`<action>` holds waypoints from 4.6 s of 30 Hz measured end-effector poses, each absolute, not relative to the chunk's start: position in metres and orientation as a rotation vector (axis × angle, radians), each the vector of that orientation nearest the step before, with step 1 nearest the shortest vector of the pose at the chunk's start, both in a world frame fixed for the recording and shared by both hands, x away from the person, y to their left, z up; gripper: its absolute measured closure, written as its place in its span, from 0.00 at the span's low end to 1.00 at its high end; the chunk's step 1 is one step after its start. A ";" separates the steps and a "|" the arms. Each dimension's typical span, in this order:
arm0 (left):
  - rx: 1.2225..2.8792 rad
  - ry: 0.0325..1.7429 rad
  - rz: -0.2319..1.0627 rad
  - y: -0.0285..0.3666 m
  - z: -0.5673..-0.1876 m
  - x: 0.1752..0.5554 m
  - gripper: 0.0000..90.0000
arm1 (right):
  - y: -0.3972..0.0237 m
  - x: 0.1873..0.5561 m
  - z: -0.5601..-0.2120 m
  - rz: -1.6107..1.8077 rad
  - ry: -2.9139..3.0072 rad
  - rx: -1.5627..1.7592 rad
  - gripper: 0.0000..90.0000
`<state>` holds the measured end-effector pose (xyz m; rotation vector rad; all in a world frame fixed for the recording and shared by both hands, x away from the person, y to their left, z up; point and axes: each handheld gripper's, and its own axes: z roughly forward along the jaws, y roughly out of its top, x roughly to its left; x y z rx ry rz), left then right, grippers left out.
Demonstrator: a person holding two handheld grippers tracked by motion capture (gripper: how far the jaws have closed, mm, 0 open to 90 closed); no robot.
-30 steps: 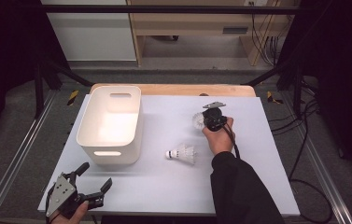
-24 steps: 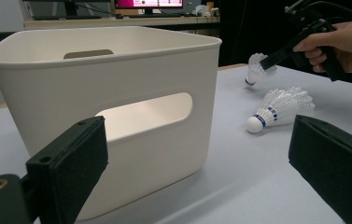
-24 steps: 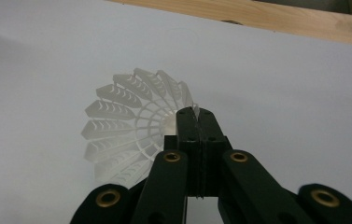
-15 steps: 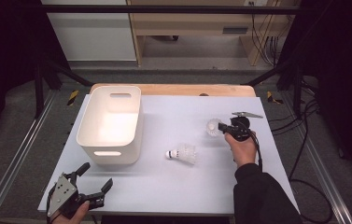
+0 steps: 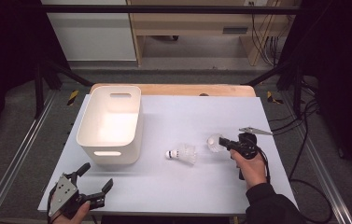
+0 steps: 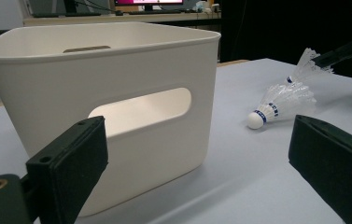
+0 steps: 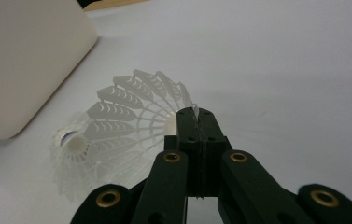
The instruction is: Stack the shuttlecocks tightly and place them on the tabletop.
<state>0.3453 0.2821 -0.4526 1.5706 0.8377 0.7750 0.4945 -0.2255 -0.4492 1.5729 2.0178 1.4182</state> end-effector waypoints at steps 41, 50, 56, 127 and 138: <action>1.581 0.839 0.773 0.281 -0.454 0.346 0.05 | -0.184 0.475 -0.473 1.291 2.254 1.383 0.81; 1.582 0.839 0.772 0.281 -0.454 0.346 0.05 | -0.181 0.475 -0.473 1.209 2.264 1.353 0.61; 1.583 0.839 0.773 0.281 -0.454 0.346 0.05 | -0.183 0.475 -0.472 1.201 2.250 1.360 0.52; 1.589 0.843 0.776 0.280 -0.454 0.345 0.06 | -0.178 0.442 -0.468 1.402 2.256 1.344 0.96; 1.590 0.843 0.776 0.280 -0.454 0.345 0.06 | -0.181 0.447 -0.466 1.465 2.271 1.293 1.00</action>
